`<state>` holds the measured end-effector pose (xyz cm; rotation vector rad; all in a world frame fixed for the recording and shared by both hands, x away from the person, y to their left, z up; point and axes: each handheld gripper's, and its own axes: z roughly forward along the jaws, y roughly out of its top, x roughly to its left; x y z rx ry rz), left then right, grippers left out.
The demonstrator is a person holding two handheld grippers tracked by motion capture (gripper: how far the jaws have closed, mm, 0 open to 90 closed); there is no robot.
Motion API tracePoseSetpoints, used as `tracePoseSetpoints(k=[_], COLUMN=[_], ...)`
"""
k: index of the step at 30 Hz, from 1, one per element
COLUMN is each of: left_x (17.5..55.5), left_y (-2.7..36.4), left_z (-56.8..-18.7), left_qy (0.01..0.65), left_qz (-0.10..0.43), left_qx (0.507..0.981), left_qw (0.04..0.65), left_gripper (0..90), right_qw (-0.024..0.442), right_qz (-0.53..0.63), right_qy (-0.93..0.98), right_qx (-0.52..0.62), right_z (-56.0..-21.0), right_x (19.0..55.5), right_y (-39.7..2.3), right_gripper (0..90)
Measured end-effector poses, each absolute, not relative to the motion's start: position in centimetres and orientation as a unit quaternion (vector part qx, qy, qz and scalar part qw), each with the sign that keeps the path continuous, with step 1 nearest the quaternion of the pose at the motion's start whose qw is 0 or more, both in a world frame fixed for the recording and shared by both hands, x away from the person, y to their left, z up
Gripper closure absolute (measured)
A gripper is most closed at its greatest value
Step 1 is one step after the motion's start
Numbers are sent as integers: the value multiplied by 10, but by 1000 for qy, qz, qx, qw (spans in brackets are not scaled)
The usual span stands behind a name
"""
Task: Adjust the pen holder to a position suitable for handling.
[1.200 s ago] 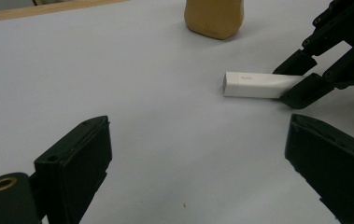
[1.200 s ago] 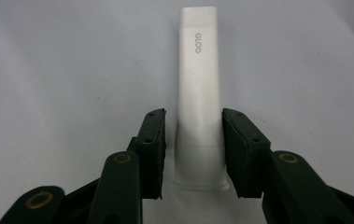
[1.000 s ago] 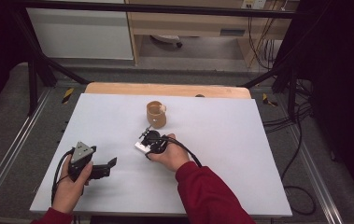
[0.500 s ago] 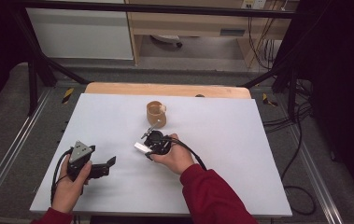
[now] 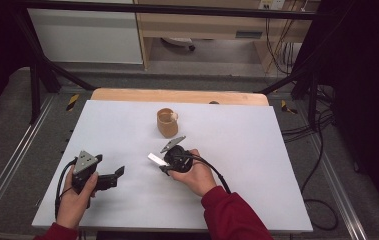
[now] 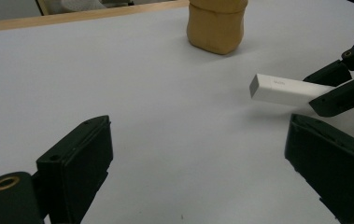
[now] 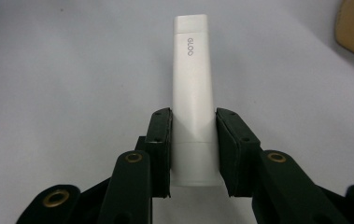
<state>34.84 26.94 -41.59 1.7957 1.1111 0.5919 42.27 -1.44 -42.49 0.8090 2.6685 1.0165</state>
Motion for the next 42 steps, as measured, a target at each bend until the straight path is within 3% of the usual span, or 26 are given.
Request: tracePoseSetpoints(k=[15, 33, 42], left_x=[351, 385, 390], left_y=[240, 188, 179], left_z=[-387, -380, -397], left_qy=[433, 413, 415], left_qz=[204, 144, 116], left_qx=[703, 685, 682], left_qw=[526, 582, 590], left_gripper=[80, 82, 144], right_qw=[165, 191, 197], right_qz=[487, 538, 541], right_qy=[815, 777, 776], right_qx=[268, 264, 256], right_z=[-414, -417, -420], right_x=[391, 378, 374], right_y=[-40, -58, -55], right_gripper=[675, 675, 675])
